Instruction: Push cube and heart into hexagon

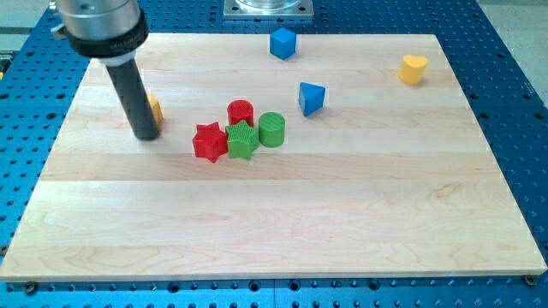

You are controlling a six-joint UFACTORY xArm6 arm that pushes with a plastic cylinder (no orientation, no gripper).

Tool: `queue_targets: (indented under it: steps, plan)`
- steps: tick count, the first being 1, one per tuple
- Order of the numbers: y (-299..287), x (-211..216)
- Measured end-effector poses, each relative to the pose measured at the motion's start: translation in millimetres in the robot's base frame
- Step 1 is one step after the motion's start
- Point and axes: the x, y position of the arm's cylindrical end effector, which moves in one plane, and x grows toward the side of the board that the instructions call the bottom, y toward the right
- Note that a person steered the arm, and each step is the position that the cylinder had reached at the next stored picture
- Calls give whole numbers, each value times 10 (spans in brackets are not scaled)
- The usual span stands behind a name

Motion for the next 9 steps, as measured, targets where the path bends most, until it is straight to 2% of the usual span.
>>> queue_targets:
  steps: [1, 3, 4, 5, 6, 7, 8, 9]
  plan:
    - [294, -94]
    - [2275, -1050]
    - [2751, -1681]
    - [2584, -2148]
    - [1927, -2014]
    - [1431, -1668]
    - [1993, -1832]
    - [1687, -1558]
